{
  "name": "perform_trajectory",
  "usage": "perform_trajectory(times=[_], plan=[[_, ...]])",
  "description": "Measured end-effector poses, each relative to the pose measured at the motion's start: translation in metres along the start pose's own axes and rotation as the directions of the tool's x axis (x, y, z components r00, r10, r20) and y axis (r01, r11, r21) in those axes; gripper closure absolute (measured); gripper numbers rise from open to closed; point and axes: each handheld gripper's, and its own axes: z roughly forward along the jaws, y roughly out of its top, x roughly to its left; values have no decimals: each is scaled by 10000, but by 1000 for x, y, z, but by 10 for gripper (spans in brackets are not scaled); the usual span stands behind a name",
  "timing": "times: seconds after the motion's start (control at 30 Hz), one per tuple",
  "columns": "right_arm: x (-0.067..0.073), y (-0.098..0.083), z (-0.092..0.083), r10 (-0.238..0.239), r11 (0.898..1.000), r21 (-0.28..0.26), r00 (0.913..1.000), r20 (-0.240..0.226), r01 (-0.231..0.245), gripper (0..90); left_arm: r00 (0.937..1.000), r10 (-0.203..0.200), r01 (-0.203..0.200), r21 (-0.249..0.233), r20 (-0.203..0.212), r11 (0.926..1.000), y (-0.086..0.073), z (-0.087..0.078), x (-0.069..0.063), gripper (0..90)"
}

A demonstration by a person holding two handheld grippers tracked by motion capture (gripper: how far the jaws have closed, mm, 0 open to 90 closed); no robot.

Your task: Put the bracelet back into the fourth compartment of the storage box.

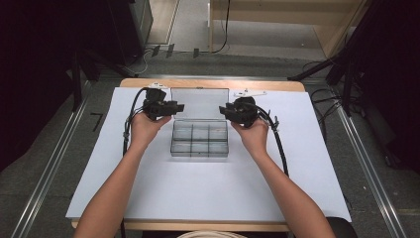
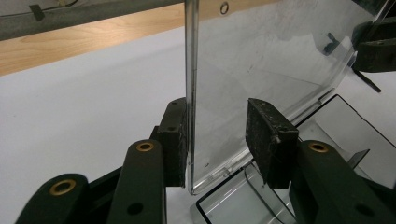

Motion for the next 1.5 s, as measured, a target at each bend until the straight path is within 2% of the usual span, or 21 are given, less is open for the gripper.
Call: perform_trajectory(times=[0.37, 0.47, 0.6, 0.83, 1.0, 1.1, 1.17, 1.2, 1.4, 1.5], plan=[[-3, -1, 8, 225, 9997, 16, 9996, 179, -226, 655, 9998, -208, 209, 137, -22, 9997, -1, 9, 5, 583], [-4, -2, 11, 439, 9990, 19, 9990, 112, -439, 647, 9998, -209, 210, 181, -44, 9996, -1, 12, 6, 578], [-3, -3, 14, 328, 9994, 87, 9990, 298, -331, 636, 9997, -243, 244, 220, -58, 9995, -1, 14, 7, 571], [-5, -5, 22, 532, 9984, 148, 9978, 405, -539, 651, 9995, -303, 306, 335, -99, 9990, -2, 17, 11, 571], [-5, -5, 26, 662, 9976, 196, 9974, 285, -668, 631, 9992, -389, 394, 389, -133, 9985, -3, 18, 13, 568], [-6, -6, 28, 705, 9973, 174, 9971, 281, -710, 626, 9990, -419, 427, 444, -182, 9981, -4, 20, 13, 552], [-6, -6, 29, 747, 9969, 212, 9969, 259, -753, 616, 9985, -529, 535, 457, -150, 9975, -4, 22, 13, 529], [-6, -7, 30, 822, 9964, 211, 9963, 254, -827, 606, 9974, -705, 710, 494, -120, 9962, -4, 23, 13, 517], [-6, -10, 35, 1056, 9940, 268, 9942, 216, -1061, 571, 9972, -624, 650, 679, -406, 9956, -4, 27, 11, 474], [-6, -10, 36, 1103, 9935, 260, 9936, 223, -1109, 558, 9959, -794, 823, 718, -423, 9940, -5, 29, 11, 459]])
